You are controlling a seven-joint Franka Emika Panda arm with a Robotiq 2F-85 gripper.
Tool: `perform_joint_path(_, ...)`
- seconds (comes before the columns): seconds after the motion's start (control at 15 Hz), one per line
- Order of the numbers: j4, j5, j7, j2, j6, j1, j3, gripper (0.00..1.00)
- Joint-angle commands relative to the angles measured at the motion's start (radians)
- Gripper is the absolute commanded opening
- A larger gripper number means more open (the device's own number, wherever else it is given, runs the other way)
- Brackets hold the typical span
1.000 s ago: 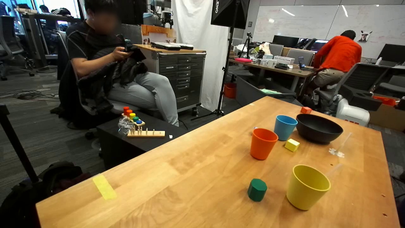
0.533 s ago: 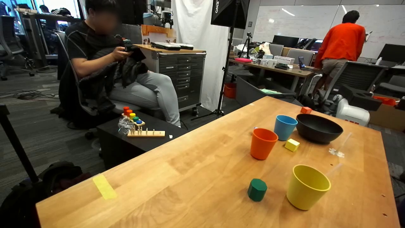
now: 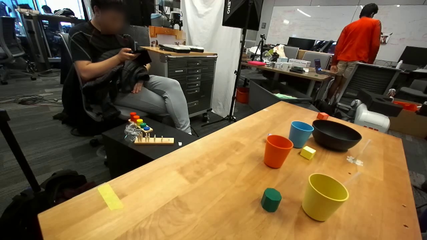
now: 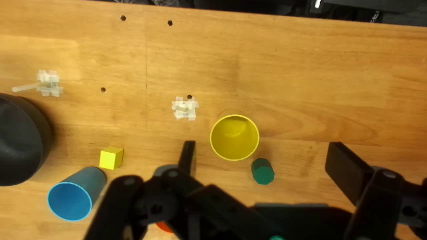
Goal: Stack the cups
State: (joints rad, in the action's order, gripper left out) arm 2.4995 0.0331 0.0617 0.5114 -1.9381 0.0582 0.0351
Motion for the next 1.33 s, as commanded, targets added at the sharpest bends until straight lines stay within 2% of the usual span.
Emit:
perform_joint_path(0.0, -0.020, -0.025, 0.031, -0.107, -0.102, 0.010, -0.015, 1.00)
perform_joint_path(0.47, -0.024, -0.046, 0.088, -0.320, -0.255, 0.027, 0.000, 1.00)
perform_joint_path(0.87, -0.037, -0.053, 0.129, -0.490, -0.305, 0.031, 0.018, 1.00)
perform_joint_path(1.27, -0.031, -0.050, 0.198, -0.622, -0.458, 0.022, 0.037, 1.00)
